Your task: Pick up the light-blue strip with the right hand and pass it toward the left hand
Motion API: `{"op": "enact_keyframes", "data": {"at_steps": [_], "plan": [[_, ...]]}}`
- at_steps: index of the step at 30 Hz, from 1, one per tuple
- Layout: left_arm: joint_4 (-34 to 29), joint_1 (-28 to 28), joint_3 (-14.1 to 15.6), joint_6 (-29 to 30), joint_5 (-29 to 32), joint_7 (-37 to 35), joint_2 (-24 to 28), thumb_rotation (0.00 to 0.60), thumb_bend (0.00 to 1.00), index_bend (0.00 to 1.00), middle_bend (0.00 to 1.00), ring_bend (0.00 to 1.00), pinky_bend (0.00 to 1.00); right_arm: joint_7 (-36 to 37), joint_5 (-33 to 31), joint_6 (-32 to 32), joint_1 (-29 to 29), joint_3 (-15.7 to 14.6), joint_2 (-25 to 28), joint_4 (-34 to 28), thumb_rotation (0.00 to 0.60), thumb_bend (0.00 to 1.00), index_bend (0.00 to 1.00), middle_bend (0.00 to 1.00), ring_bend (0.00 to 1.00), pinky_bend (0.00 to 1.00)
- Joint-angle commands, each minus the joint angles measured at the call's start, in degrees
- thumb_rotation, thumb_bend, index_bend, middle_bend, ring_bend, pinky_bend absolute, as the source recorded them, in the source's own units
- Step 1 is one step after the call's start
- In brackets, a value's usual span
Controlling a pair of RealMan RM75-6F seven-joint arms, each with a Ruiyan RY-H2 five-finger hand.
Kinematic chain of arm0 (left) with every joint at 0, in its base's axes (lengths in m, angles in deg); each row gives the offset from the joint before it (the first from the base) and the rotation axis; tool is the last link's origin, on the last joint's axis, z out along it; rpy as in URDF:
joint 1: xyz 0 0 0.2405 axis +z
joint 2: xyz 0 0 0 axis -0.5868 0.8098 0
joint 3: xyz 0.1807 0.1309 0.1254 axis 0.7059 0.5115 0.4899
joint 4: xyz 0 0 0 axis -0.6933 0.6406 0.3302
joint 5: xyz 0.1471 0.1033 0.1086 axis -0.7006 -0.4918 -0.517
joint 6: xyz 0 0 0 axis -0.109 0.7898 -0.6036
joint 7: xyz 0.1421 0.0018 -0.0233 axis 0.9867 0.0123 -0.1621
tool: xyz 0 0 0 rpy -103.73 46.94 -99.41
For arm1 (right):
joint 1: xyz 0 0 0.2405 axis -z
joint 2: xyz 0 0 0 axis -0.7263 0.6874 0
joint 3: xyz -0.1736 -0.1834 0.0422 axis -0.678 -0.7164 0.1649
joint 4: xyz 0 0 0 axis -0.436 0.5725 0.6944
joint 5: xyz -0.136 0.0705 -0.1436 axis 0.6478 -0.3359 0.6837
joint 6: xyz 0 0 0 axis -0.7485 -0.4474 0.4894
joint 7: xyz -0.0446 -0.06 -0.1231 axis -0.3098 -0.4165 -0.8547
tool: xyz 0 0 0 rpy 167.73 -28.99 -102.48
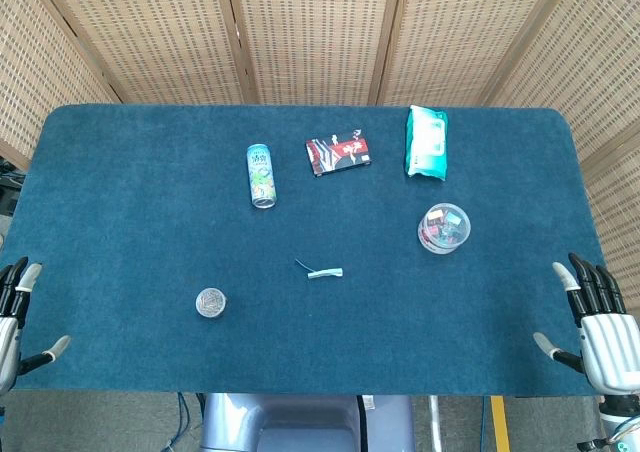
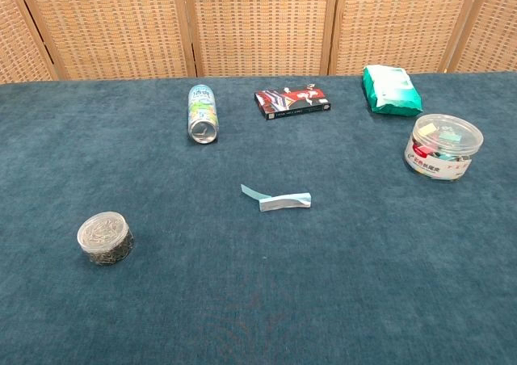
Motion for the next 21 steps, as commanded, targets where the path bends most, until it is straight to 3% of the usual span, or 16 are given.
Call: {"op": "enact_keyframes", "data": {"at_steps": [1,13,16,21], "plan": [[0.0,0.0,0.0,-0.1,0.1,-0.2,0.1,0.6,0.08,0.0,0.0,0.0,0.0,-0.2,-0.2,-0.2,0.0,0.0,0.0,0.1,0.6,0.0,0.0,0.0,0.0,0.0],[-0.4,-0.4,-0.1,-0.7,0.3,2.5,-0.8,0.6,0.08,0.0,0.0,0.0,0.0,-2.6,-0.4,-5.2,-3.1,0.5,-1.3,0.3,0.6,0.0,0.0,0.0,0.0,0.0],[-0.6,-0.5,-0.6,-0.7,1.0,3.0,-1.0,0.6,0.08,0.0,0.0,0.0,0.0,-5.6,0.8,-8.8,-6.5,1.6,-0.7,-1.4,0.6,0.0,0.0,0.0,0.0,0.0],[-1.1,-1.1,-1.8,-1.7,3.3,3.7,-1.1,0.6,0.08,0.0,0.0,0.0,0.0,-8.6,-1.3,-21.1,-16.1,5.9,1.8,-8.1,0.6,0.0,0.03,0.0,0.0,0.0]]}}
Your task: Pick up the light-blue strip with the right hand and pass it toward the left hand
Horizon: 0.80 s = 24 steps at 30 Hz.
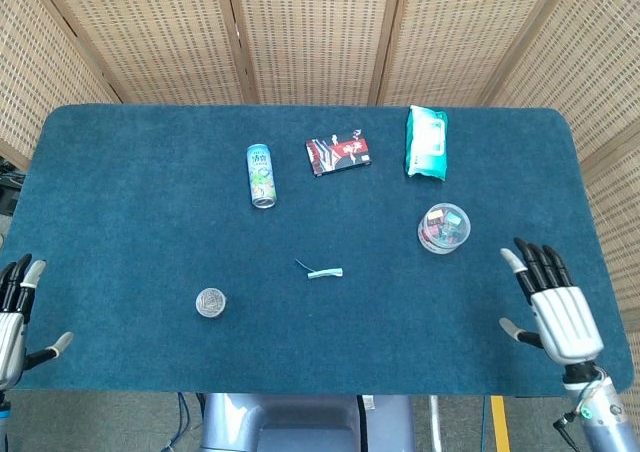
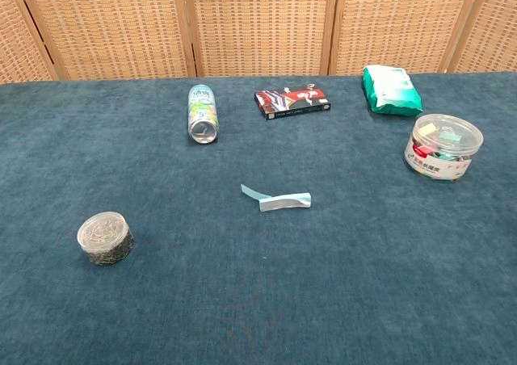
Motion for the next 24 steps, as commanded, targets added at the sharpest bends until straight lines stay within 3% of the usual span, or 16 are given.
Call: {"op": "enact_keyframes", "data": {"at_steps": [1,8,13,19,24], "plan": [[-0.4,-0.5,-0.8,-0.7,1.4,0.5,-0.1,0.6,0.09,0.0,0.0,0.0,0.0,-4.3,-3.1,-12.4,-10.2,5.3,1.5,-5.8,0.6,0.0,0.05,0.0,0.0,0.0],[-0.7,-1.4,-2.1,-2.4,4.4,0.8,0.1,0.6,0.09,0.0,0.0,0.0,0.0,-11.6,-19.3,-27.4,-22.3,11.8,-3.4,-7.4,0.6,0.0,0.13,0.0,0.0,0.0],[-1.2,-2.3,-3.0,-3.4,5.9,1.4,0.5,0.6,0.09,0.0,0.0,0.0,0.0,-17.1,-34.0,-33.1,-30.2,14.5,-9.6,-4.9,0.6,0.03,0.32,0.0,0.0,0.0],[-1.1,-3.4,-3.6,-5.5,8.1,0.8,0.9,0.6,0.09,0.0,0.0,0.0,0.0,-27.1,-46.0,-30.5,-37.9,13.6,-19.4,2.6,0.6,0.2,0.38,0.0,0.0,0.0],[-0.8,-4.1,-4.0,-7.0,9.7,0.2,1.3,0.6,0.09,0.0,0.0,0.0,0.0,-30.4,-49.7,-29.1,-40.8,11.5,-25.8,8.0,0.6,0.22,0.4,0.0,0.0,0.0]]}}
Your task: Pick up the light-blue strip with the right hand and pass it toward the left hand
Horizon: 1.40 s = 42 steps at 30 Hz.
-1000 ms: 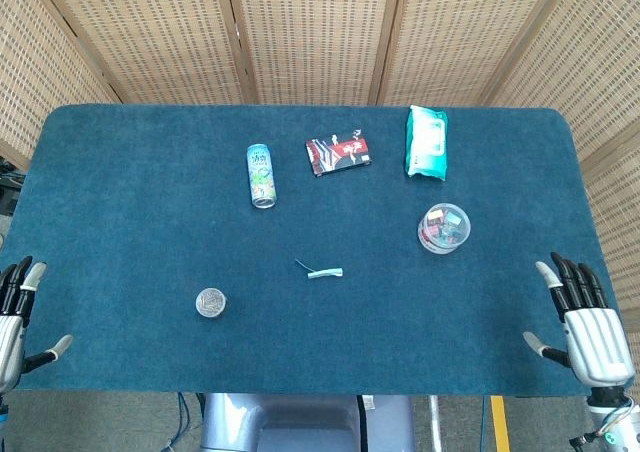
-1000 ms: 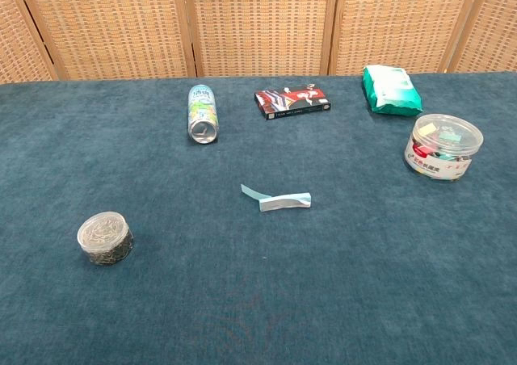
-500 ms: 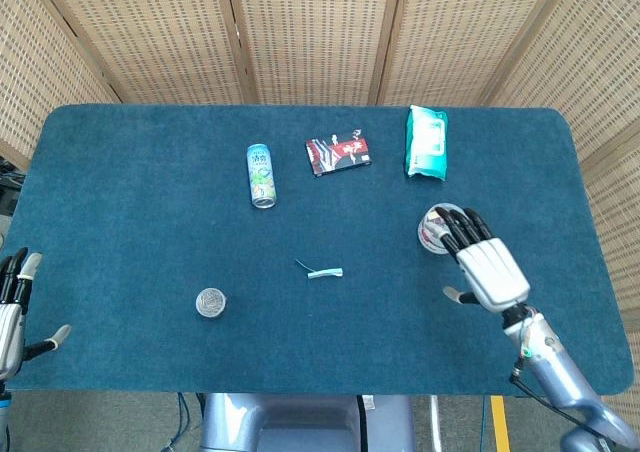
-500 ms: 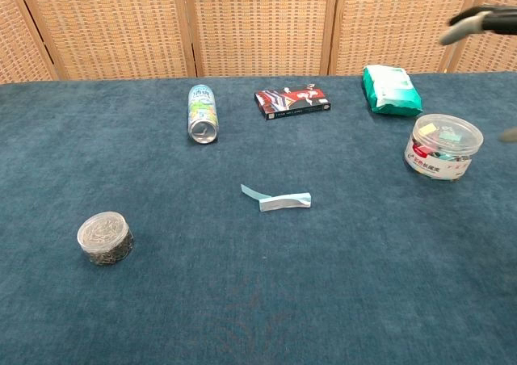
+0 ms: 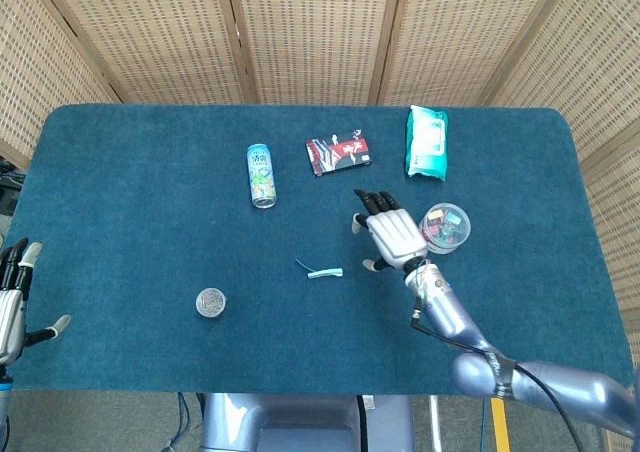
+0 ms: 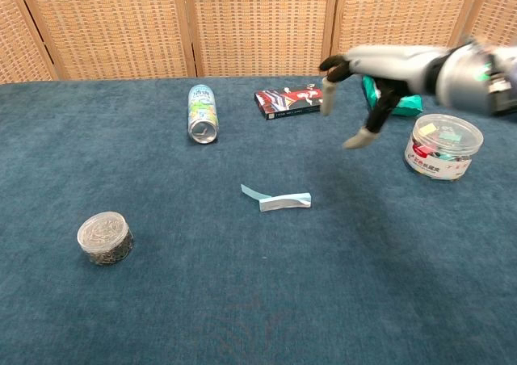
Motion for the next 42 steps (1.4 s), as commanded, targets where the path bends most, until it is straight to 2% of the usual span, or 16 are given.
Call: {"op": "enact_keyframes", "data": {"at_steps": [1,9,19,31,42], "plan": [[0.2,-0.4,-0.2,-0.6,0.7,-0.4,0.2,0.6,0.09,0.0,0.0,0.0,0.0,-3.5,-2.8,1.0,-3.3,-1.7,-5.5,5.4,0.6,0.24,0.4,0.0,0.0,0.0],[0.3,-0.9,-0.3,-1.5,1.8,-1.0,0.6,0.6,0.09,0.0,0.0,0.0,0.0,-5.0,-2.5,2.9,-4.7,-4.8,-13.1,13.9,0.6,0.31,0.42,0.0,0.0,0.0],[0.6,-1.4,0.0,-1.9,2.3,-0.8,0.5,0.6,0.09,0.0,0.0,0.0,0.0,-5.9,-1.3,5.9,-3.4,-7.8,-17.0,15.4,0.6,0.33,0.43,0.0,0.0,0.0],[0.6,-1.5,0.4,-1.6,2.3,-0.3,0.2,0.6,0.09,0.0,0.0,0.0,0.0,-4.8,1.9,6.6,-2.0,-8.9,-18.8,16.0,0.6,0.33,0.43,0.0,0.0,0.0],[0.7,-1.8,0.3,-1.9,2.9,-0.8,0.4,0.6,0.09,0.0,0.0,0.0,0.0,-5.5,1.6,5.9,-2.4,-7.7,-21.0,18.4,0.6,0.36,0.45,0.0,0.0,0.0]]}}
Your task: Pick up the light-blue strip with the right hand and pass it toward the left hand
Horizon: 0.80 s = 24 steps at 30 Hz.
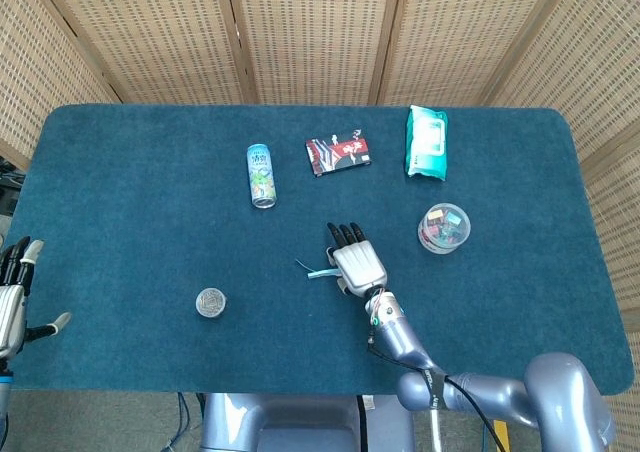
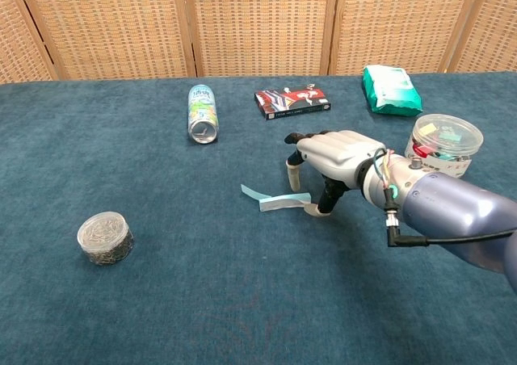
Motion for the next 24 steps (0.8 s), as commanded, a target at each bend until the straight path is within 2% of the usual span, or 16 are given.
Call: {"op": "enact_keyframes", "data": {"at_steps": [1,8,14,24], "plan": [[0.1,0.0,0.1,-0.1,0.0,-0.1,0.0,0.6,0.09,0.0,0.0,0.0,0.0,-0.4,-0.5,-0.3,-0.1,0.2,-0.6,0.7,0.6,0.36,0.45,0.0,0.0,0.0],[0.2,-0.1,0.1,-0.1,0.1,-0.6,0.2,0.6,0.09,0.0,0.0,0.0,0.0,-1.2,-0.6,-0.7,-0.2,0.5,-1.4,2.1,0.6,0.4,0.48,0.0,0.0,0.0],[0.2,-0.1,0.2,0.0,0.1,-0.7,0.2,0.6,0.09,0.0,0.0,0.0,0.0,-0.8,0.4,-0.6,0.0,0.7,-1.8,2.8,0.6,0.44,0.54,0.0,0.0,0.0],[0.3,-0.2,0.5,-0.1,0.1,-0.4,0.1,0.6,0.09,0.0,0.0,0.0,0.0,0.7,1.7,-0.7,0.5,1.2,-0.9,1.4,0.6,0.47,0.59,0.0,0.0,0.0]]}}
